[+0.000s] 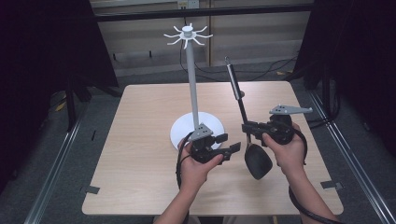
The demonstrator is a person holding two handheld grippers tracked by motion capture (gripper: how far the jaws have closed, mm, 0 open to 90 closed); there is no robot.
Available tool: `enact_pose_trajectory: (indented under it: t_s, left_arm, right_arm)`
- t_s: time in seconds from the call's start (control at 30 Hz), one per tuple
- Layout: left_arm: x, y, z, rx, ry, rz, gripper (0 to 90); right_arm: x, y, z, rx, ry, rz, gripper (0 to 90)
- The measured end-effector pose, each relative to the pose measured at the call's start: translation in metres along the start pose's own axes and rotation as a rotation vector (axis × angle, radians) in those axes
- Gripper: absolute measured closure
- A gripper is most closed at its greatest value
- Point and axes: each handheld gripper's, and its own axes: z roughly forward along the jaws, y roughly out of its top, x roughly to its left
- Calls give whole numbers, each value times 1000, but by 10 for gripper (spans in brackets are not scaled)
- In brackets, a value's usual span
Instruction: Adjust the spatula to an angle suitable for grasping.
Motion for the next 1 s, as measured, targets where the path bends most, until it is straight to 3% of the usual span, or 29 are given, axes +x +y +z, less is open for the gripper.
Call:
enact_pose_trajectory:
  t_s: [0.13,0.2,0.33,0.4,0.63,0.77,0.9,1.0]
  left_arm:
    - [-5,4,6,-14,-11,-2,377]
    - [-9,5,10,-8,6,13,391]
    - [-11,3,18,-14,5,-6,423]
    - [-12,3,21,-29,23,8,479]
    - [-11,7,22,-75,21,33,702]
    - [-10,10,19,-66,-9,23,853]
    - [-6,16,14,-34,-38,17,868]
    - [-5,19,10,-17,-37,25,873]
  right_arm:
    - [4,1,1,1,0,-3,757]
    - [6,2,1,-7,-5,-12,757]
    - [7,3,1,-23,3,-4,757]
    - [10,4,1,-29,4,-1,757]
    - [15,7,1,-52,11,1,757]
    - [17,9,1,-61,18,3,757]
    - [19,9,2,-77,26,6,757]
    - [20,9,3,-85,46,14,756]
